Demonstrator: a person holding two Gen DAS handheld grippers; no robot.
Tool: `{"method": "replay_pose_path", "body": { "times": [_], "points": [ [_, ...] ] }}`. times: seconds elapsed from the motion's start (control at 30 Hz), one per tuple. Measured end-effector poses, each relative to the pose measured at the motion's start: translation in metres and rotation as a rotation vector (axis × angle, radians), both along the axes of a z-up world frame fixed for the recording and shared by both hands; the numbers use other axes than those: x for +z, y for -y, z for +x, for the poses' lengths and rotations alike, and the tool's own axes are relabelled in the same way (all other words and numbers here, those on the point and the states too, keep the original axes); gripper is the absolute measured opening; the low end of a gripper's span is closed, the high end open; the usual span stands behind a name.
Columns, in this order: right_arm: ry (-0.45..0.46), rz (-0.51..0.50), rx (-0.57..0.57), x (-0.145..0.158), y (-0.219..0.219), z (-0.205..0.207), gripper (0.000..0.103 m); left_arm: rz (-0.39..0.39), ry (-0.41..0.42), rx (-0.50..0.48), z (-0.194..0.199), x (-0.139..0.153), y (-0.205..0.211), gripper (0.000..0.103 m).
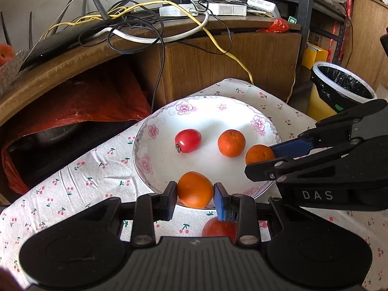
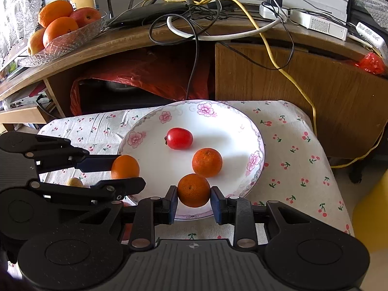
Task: Organize fruits
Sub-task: 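Carry both oranges over the bowl and open both tools to release them, then reach the right tool toward the dark red tomato while the left tool approaches a brown fruit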
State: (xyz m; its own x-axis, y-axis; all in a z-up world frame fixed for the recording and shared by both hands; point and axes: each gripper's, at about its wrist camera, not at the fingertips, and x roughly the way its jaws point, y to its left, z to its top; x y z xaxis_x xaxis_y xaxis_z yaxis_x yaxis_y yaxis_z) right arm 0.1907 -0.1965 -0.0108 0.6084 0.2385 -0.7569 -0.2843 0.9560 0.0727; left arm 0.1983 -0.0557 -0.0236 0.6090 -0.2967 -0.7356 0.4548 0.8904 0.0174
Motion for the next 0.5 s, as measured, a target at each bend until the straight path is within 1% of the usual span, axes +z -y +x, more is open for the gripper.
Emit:
{"method": "replay_pose_path", "body": {
  "times": [0.3,0.5],
  "points": [
    [0.003,0.017,-0.013,-0.0007,0.0025,0.0023,0.027,-0.008,0.007,0.006,0.0014,0.0028,0.0004,0.041],
    [0.004,0.014,-0.015,0.0,0.0025,0.0009,0.027,-0.003,0.02,-0.008,-0.0039,0.0064,0.0006,0.041]
  ]
}}
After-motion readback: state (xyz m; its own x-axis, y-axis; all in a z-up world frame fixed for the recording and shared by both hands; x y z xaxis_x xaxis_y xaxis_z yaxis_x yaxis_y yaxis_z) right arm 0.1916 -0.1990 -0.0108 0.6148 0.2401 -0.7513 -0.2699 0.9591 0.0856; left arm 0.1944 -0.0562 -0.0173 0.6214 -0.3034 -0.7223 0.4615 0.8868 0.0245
